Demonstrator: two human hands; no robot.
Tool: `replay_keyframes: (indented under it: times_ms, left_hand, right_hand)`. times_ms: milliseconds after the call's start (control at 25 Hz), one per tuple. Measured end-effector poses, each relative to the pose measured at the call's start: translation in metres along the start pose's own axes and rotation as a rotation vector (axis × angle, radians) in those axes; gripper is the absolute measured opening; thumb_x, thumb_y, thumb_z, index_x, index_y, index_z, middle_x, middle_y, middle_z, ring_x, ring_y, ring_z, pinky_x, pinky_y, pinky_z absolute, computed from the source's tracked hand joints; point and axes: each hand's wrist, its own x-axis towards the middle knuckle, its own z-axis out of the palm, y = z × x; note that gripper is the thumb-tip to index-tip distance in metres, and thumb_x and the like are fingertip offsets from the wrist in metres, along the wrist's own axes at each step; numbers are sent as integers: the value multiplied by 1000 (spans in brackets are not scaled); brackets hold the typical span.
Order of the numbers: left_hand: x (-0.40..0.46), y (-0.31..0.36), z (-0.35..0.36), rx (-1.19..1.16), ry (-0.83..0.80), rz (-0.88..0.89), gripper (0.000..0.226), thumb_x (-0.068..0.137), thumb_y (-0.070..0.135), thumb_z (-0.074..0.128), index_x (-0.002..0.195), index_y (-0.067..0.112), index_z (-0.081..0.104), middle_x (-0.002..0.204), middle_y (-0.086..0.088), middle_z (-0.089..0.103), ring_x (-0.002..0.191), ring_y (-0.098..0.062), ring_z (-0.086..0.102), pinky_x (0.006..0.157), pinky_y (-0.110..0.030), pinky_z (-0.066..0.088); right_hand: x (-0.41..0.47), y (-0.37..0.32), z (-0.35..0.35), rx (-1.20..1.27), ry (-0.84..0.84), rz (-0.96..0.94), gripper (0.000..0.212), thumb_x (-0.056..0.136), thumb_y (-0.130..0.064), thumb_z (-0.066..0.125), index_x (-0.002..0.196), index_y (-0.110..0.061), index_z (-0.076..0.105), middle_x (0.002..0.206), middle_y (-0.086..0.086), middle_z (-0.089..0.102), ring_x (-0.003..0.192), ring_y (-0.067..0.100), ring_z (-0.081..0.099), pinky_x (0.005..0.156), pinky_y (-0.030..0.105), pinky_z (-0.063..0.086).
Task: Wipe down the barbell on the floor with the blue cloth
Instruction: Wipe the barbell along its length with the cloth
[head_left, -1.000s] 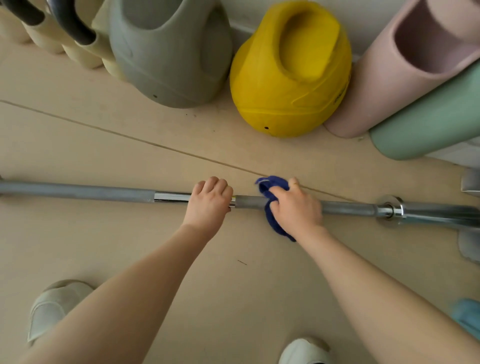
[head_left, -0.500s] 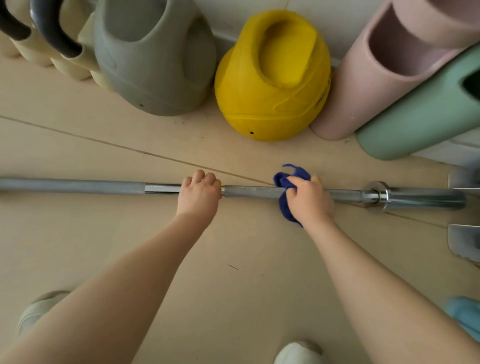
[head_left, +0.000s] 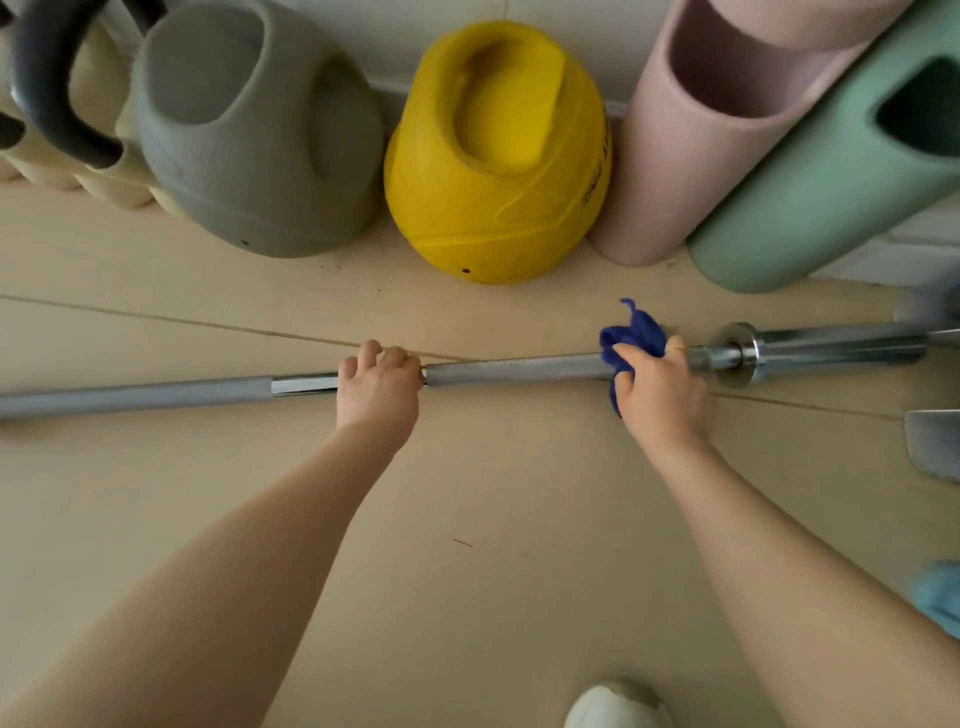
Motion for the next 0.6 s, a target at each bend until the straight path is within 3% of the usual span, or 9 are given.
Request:
replay_keyframes:
  times_ms: [80, 160, 280, 400, 480, 560, 600]
  left_hand:
    - [-4, 14, -4, -42, 26, -58, 45, 90, 2, 38, 133, 13, 40, 139, -3, 41, 129, -29, 27, 103, -37, 26]
    - [-9, 38, -4, -83, 96, 6, 54, 88, 2, 41, 140, 13, 31, 140, -5, 39, 128, -30, 31, 102, -38, 29]
    - [-10, 60, 4, -57, 146, 220, 58, 78, 7, 64, 133, 18, 47, 121, -9, 57, 108, -32, 53, 87, -39, 45]
    - [-4, 59, 12, 27, 199, 243, 69, 54, 4, 82, 119, 18, 61, 100, -9, 67, 85, -30, 65, 68, -35, 53]
    - [-6, 60, 10, 31, 181, 244, 73, 63, 2, 74, 131, 18, 51, 114, -11, 63, 98, -30, 61, 77, -37, 51]
    - [-6, 66, 11, 59, 112, 228, 73, 83, 5, 54, 147, 19, 21, 144, -10, 39, 125, -30, 42, 100, -40, 38]
    - [-5, 68, 11, 65, 86, 213, 72, 90, 8, 46, 149, 19, 7, 152, -8, 25, 133, -29, 31, 107, -39, 30]
  right_hand:
    - [-4, -1, 6, -1, -6, -10, 34, 89, -22, 49, 122, -27, 55, 123, 19, 41, 88, 44, 58, 77, 44, 47]
    - [-2, 1, 9, 6, -46, -112, 37, 90, -22, 47, 125, -30, 53, 124, 17, 41, 90, 43, 57, 78, 44, 47]
    - [16, 32, 2, 47, 61, -41, 38, 89, -22, 48, 125, -31, 54, 122, 18, 43, 92, 44, 56, 79, 45, 47]
    - [21, 36, -2, 98, 122, 171, 35, 91, -21, 49, 125, -25, 55, 123, 20, 42, 93, 44, 56, 81, 44, 47]
    - [18, 22, 2, 55, 101, 11, 31, 89, -21, 51, 119, -23, 59, 120, 21, 44, 90, 44, 56, 78, 43, 47]
    - [27, 28, 0, 3, 90, -152, 31, 88, -17, 51, 116, -23, 61, 116, 21, 46, 88, 44, 56, 76, 43, 46]
    - [37, 39, -2, -2, 104, -131, 31, 88, -16, 50, 116, -22, 61, 116, 21, 46, 89, 44, 56, 77, 44, 46]
